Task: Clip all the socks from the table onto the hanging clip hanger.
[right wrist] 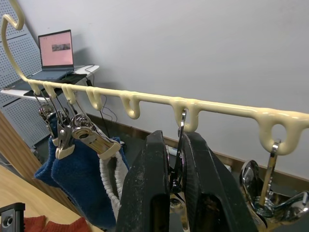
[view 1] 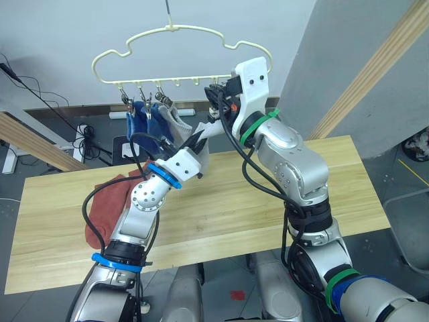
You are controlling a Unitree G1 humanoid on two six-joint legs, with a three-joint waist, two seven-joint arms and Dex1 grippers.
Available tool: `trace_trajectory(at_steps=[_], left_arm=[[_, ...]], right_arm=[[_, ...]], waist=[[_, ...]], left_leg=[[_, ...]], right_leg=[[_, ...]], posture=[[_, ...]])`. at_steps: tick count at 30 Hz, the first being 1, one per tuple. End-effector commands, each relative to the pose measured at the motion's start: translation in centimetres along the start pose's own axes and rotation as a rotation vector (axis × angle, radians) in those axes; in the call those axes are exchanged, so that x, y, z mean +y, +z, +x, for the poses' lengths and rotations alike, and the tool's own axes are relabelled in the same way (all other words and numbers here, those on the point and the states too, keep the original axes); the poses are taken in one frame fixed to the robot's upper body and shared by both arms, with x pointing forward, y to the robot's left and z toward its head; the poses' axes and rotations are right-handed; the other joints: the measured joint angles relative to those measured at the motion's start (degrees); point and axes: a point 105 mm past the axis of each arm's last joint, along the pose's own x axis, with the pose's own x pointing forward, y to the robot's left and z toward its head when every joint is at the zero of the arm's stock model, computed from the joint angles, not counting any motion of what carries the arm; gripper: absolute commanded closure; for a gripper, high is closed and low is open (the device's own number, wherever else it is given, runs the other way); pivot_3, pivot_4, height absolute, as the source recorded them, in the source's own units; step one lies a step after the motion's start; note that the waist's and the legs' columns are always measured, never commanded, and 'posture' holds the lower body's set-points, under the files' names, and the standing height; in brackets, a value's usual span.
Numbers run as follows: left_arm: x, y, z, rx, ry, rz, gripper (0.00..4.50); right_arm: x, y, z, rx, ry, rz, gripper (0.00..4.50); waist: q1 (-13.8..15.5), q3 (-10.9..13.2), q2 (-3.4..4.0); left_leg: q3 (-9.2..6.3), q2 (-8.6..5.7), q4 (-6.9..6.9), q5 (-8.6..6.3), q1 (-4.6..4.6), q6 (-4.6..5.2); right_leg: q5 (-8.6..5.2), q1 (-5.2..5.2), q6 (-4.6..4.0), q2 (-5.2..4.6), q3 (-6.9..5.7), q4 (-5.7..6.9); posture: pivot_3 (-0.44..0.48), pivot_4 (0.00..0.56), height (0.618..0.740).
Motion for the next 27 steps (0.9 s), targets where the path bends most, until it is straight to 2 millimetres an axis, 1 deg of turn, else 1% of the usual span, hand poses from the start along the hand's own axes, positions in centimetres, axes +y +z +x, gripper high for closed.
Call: trace_trajectory(at_steps=[1,15,25,26,27], left_arm=[[0.7,0.8,0.1,-0.033,0.027,-0.017,4.5],[0.9,2.0,1.0,-0.076,0.052,-0.074,4.5],[1.1,2.1,1.1,-0.082,0.059,-0.09,4.5],[1.1,2.1,1.1,-0.082,0.059,-0.092,4.5],[1.1,2.1,1.1,-0.08,0.059,-0.095,4.5]], right_arm=[[1.2,1.6,-0.3,-0.067,0.047,-0.001,4.44],[1.2,1.2,-0.2,-0.052,0.051,0.006,4.44],[1.3,1.1,-0.3,-0.052,0.056,0.026,4.44],[1.3,1.2,-0.3,-0.055,0.057,0.031,3.69],[1.3,1.2,-0.3,-0.055,0.055,0.036,3.4]], waist=[[0.0,0.0,0.0],[0.0,0.0,0.0],[0.0,0.0,0.0],[0.0,0.0,0.0],[0.0,0.0,0.0]], left_leg=[[0.0,0.0,0.0,0.0,0.0,0.0],[0.0,-0.01,0.0,0.0,0.0,0.0],[0.0,-0.01,0.0,0.0,-0.01,0.0],[0.0,-0.01,0.0,0.0,-0.01,0.0],[0.0,-0.01,0.0,0.0,-0.01,0.0]], right_leg=[[0.0,0.0,0.0,0.0,0.0,0.0],[0.0,0.0,0.0,0.0,0.0,0.0],[0.0,0.0,0.0,0.0,0.0,0.0],[0.0,0.0,0.0,0.0,0.0,0.0],[0.0,0.0,0.0,0.0,0.0,0.0]], posture=[[-0.156,0.375,0.74],[-0.15,0.376,0.74],[-0.147,0.375,0.74],[-0.148,0.375,0.74],[-0.149,0.375,0.74]])
